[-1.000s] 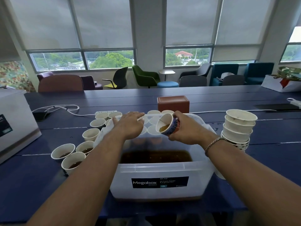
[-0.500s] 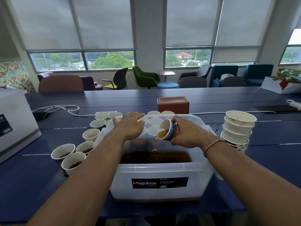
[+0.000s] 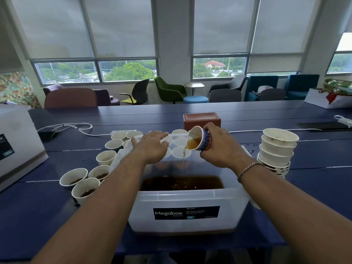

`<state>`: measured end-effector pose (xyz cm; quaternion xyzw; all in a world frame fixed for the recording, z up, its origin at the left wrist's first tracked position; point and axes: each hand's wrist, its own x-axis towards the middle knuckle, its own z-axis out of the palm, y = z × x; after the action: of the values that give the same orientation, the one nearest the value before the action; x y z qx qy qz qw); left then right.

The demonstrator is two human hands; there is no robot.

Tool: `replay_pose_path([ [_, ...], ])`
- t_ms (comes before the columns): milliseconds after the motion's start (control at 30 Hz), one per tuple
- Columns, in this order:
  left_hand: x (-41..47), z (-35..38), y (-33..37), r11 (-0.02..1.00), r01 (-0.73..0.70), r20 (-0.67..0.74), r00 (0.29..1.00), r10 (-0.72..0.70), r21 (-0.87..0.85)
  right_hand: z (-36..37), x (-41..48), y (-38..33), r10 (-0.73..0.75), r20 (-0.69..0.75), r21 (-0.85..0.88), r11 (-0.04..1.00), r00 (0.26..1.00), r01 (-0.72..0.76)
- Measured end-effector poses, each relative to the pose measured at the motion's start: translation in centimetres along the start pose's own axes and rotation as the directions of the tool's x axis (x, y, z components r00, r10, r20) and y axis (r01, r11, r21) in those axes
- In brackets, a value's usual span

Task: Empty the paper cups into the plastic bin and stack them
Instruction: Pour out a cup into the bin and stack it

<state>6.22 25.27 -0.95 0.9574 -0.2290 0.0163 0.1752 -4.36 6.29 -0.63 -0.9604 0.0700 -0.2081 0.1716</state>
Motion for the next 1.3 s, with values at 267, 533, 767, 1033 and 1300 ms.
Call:
replay_pose_path([
  [267,0.05,0.06,0.09,1.0,0.003,0.002,1.0,-0.003,0.02,-0.37,-0.04,-0.19,0.007,-0.067,-0.034,0.999,0.998,-0.009],
  [533,0.04,0.09,0.05,1.0,0.0,0.002,1.0,0.0,0.021,-0.16,0.04,-0.06,-0.002,-0.125,-0.071,0.997,0.992,-0.007],
  [767,0.04,0.06,0.12,1.0,0.002,-0.002,1.0,-0.002,0.021,0.03,0.16,0.04,-0.006,-0.136,-0.08,0.997,0.991,-0.005],
  [1033,0.24,0.24,-0.13,1.0,0.003,-0.003,1.0,-0.003,0.009,0.02,0.23,0.1,-0.019,-0.141,-0.115,0.993,0.99,0.003],
  [1300,0.27,0.31,-0.09,1.0,0.001,-0.005,1.0,-0.001,0.016,0.01,0.23,0.02,-0.024,-0.142,-0.154,0.988,0.99,0.002],
])
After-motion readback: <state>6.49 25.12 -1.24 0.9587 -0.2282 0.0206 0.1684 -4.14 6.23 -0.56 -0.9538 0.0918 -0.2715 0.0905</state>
